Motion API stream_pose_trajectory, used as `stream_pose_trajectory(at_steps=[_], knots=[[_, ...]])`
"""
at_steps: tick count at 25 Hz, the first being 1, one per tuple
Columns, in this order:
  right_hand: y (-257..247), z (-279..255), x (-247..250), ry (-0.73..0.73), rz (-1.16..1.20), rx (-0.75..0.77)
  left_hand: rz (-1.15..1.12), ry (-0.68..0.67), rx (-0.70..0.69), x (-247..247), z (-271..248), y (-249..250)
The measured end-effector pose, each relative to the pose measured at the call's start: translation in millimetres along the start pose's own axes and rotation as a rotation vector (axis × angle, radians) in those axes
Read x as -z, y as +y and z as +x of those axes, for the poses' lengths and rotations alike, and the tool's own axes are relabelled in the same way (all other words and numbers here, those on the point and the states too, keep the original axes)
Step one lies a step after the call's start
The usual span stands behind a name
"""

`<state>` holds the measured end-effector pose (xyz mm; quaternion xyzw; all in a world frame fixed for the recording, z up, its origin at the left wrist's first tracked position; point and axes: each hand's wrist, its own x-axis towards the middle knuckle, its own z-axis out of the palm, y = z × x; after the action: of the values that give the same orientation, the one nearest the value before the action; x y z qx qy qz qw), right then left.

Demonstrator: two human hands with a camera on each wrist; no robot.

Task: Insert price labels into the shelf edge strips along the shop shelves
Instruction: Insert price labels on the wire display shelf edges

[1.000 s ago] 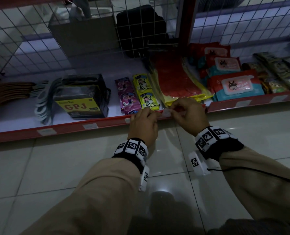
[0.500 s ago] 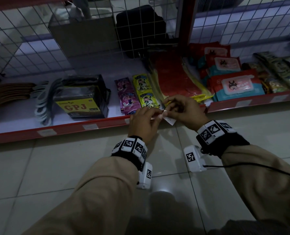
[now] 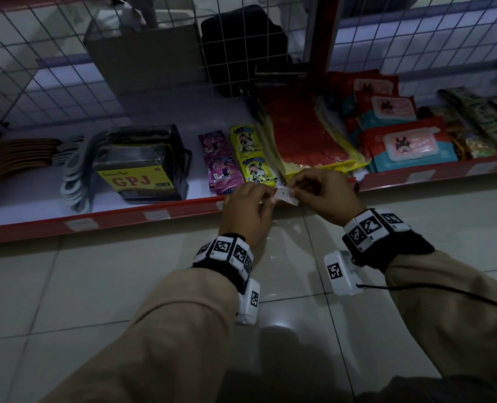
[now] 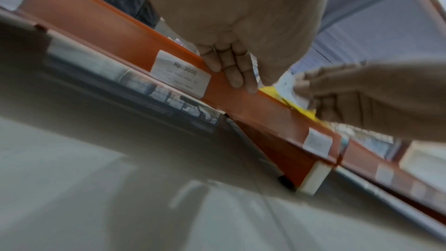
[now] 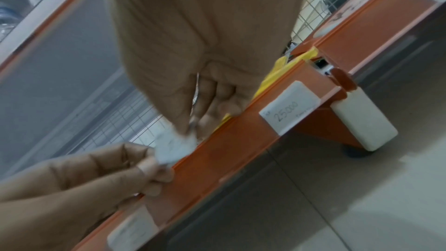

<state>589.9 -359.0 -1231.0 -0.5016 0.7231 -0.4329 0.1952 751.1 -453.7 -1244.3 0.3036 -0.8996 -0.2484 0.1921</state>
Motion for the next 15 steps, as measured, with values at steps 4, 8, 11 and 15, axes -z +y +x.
stream_pose_trajectory(at_steps=[4, 8, 11, 15], knots=[[-5, 4, -6, 0.129, -0.215, 0.173, 0.171, -0.013, -0.046, 4, -6, -2], [-7, 3, -19, 0.08, -0.419, 0.3, 0.285, -0.021, 0.0, 8, -9, -5], [-8, 4, -27, 0.063, -0.508, 0.344, 0.246, 0.0, 0.01, 8, -10, -6], [-12, 5, -30, 0.085, -0.622, 0.388, 0.225, 0.003, 0.027, 7, -10, -6]])
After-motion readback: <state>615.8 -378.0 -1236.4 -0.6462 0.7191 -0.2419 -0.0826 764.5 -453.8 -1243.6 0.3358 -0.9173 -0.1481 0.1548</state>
